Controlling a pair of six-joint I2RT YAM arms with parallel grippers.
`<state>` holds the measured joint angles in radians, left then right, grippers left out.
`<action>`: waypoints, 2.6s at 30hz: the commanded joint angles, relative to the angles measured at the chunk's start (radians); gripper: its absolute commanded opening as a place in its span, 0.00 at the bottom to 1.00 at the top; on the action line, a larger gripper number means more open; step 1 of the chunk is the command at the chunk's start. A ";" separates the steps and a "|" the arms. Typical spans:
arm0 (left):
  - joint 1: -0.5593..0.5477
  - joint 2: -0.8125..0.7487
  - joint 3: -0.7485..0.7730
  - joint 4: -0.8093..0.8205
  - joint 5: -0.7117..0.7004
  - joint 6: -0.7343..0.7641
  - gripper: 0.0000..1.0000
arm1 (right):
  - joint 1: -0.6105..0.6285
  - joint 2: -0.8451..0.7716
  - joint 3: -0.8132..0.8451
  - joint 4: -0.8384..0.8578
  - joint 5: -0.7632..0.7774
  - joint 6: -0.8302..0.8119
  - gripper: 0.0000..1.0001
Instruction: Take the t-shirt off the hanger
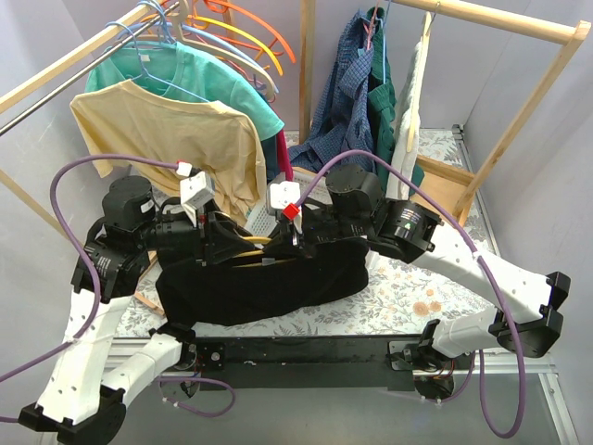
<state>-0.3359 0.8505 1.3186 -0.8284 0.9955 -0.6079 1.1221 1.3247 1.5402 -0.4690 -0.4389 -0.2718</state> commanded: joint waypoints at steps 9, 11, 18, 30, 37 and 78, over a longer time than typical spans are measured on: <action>0.001 0.007 0.036 -0.037 -0.086 0.071 0.00 | 0.005 -0.087 -0.032 0.107 0.296 0.008 0.69; 0.001 0.001 0.041 -0.041 -0.095 0.073 0.00 | -0.007 -0.157 -0.112 0.099 0.399 0.009 0.77; 0.001 -0.016 0.036 -0.038 -0.146 0.079 0.00 | -0.122 -0.361 -0.265 0.033 0.500 0.054 0.85; 0.000 0.045 0.103 -0.052 -0.158 0.103 0.00 | -0.422 -0.381 -0.416 0.049 0.158 0.074 0.80; 0.001 0.074 0.142 -0.060 -0.163 0.111 0.00 | -0.462 -0.354 -0.451 0.078 0.088 0.080 0.46; 0.001 -0.010 0.207 -0.071 -0.215 0.138 0.00 | -0.990 -0.395 -0.695 0.366 0.094 0.405 0.01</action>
<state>-0.3367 0.8673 1.3987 -0.8787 0.8005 -0.4847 0.2008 0.9607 0.8967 -0.2115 -0.4660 0.0895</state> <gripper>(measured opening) 0.068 0.033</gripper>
